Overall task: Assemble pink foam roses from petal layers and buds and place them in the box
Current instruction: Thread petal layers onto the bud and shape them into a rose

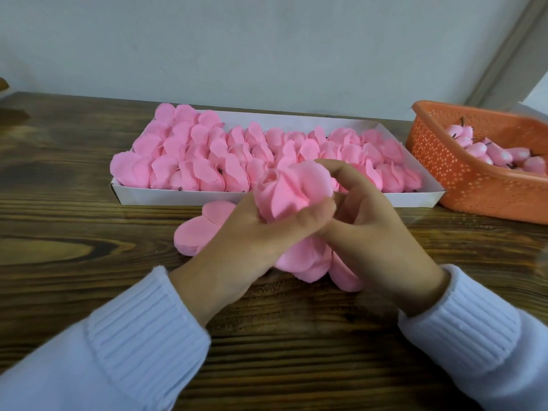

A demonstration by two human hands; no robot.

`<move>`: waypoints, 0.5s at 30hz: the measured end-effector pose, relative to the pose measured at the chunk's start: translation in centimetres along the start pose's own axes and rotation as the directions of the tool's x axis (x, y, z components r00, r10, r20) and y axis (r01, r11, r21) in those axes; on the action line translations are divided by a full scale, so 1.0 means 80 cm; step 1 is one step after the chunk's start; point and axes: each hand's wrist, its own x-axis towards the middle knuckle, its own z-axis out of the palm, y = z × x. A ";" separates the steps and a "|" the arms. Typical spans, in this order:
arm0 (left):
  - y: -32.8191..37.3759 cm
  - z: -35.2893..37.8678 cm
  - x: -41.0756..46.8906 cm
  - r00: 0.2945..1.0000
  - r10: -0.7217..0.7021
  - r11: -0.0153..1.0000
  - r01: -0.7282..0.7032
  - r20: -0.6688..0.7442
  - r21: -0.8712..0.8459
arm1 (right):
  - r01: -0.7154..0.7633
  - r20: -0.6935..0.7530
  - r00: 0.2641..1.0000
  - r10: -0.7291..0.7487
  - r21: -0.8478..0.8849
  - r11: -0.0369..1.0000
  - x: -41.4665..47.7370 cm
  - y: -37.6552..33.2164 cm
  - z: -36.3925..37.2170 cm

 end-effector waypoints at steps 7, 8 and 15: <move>0.006 -0.007 0.003 0.982 -0.013 1.000 0.008 0.191 0.025 | -0.153 0.203 0.970 0.136 0.069 0.986 0.002 -0.010 -0.013; 0.005 -0.006 0.003 0.983 -0.027 0.999 0.023 0.182 0.023 | -0.169 0.210 0.966 0.153 0.061 0.984 0.002 -0.009 -0.012; -0.001 -0.002 0.003 0.988 -0.008 1.000 0.008 0.152 -0.001 | -0.173 0.166 0.970 0.176 -0.035 0.984 0.002 -0.009 -0.016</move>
